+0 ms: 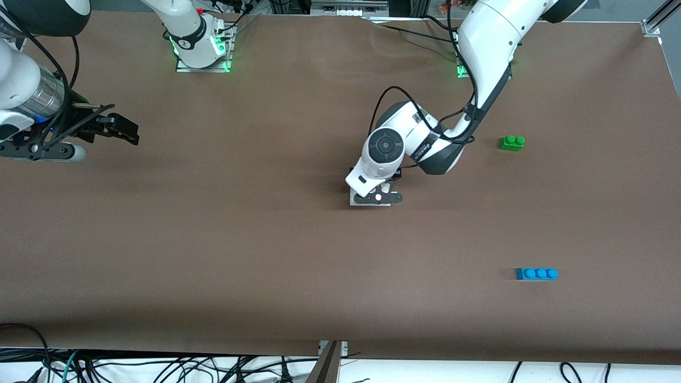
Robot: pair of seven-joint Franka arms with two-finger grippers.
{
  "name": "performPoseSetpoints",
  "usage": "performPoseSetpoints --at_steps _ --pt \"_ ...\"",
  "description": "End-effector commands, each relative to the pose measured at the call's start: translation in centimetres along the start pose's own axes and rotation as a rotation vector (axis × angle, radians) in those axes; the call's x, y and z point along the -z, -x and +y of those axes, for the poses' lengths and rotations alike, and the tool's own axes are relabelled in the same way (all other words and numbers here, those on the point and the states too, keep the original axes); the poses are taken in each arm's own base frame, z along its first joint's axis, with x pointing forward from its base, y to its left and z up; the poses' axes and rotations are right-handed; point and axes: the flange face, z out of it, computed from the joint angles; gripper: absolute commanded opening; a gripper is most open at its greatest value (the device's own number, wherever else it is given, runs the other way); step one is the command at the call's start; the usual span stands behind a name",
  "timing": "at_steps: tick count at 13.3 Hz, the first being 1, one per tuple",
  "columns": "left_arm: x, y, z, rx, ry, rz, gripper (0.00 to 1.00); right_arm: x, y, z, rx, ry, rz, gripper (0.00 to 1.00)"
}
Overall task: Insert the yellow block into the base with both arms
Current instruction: 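Carry the yellow block over the white base plate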
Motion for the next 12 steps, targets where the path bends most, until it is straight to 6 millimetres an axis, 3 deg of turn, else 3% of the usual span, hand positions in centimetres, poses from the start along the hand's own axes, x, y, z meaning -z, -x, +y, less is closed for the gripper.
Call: performPoseSetpoints --at_steps 1,3,8,9,10,11,12 --pt "-1.3 0.3 -0.3 0.005 -0.02 0.029 0.26 0.5 0.1 0.1 -0.011 0.002 -0.006 1.0" --pt "-2.5 0.3 -0.6 0.007 0.003 0.05 0.26 0.4 0.0 0.1 -0.011 0.002 -0.007 1.0" --pt "-2.7 0.1 -0.8 0.001 -0.01 0.067 0.27 0.5 0.0 0.2 -0.014 0.002 -0.006 1.0" --pt "-2.7 0.1 -0.8 0.01 -0.01 0.067 0.35 0.3 0.0 0.1 -0.011 0.003 -0.009 1.0" --pt "-2.7 0.2 -0.8 0.017 -0.009 0.067 0.81 0.4 0.0 0.2 -0.014 0.002 -0.007 1.0" --pt "-2.1 0.2 -0.8 0.028 -0.006 0.07 1.0 0.4 0.0 0.1 -0.009 0.002 -0.007 1.0" --pt "-1.2 0.1 -0.9 0.035 -0.004 0.077 1.0 0.4 0.0 0.1 -0.012 0.002 -0.007 1.0"
